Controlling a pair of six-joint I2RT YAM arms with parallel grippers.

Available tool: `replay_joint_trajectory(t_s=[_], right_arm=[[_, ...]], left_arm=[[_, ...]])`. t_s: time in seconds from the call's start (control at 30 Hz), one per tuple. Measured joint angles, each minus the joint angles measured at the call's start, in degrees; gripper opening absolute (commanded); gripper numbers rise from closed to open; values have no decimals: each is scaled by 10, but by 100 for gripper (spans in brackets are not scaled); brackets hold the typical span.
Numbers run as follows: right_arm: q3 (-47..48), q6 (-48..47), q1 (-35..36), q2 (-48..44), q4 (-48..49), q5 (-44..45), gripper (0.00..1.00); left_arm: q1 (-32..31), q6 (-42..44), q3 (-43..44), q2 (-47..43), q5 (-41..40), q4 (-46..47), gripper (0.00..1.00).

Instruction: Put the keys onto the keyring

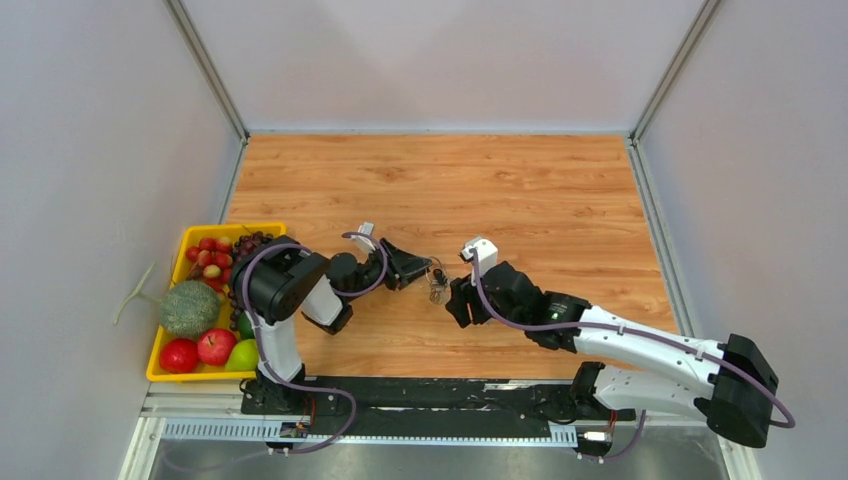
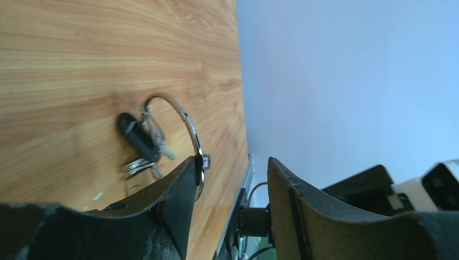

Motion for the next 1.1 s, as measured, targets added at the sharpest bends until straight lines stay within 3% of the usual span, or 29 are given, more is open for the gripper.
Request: replay_joint_trajectory(t_s=[0.27,0.47,0.73,0.9,1.1], right_arm=[[0,26,-6,66,0,9,56],[0,31,-15,87,2,8,57],[0,31,-16,96,3,9,60],[0,31,-18,80,2,13,61],[0,31,-19,69,1,22,62]], left_arm=[[0,5,0,-83,27,-7,60],[0,50,2,-170,34,-90,61],[-3,83,19,-145,39,-156,59],[-5,150,52,-155,17,-289,61],[-5,292,126,-263,-66,-572,64]])
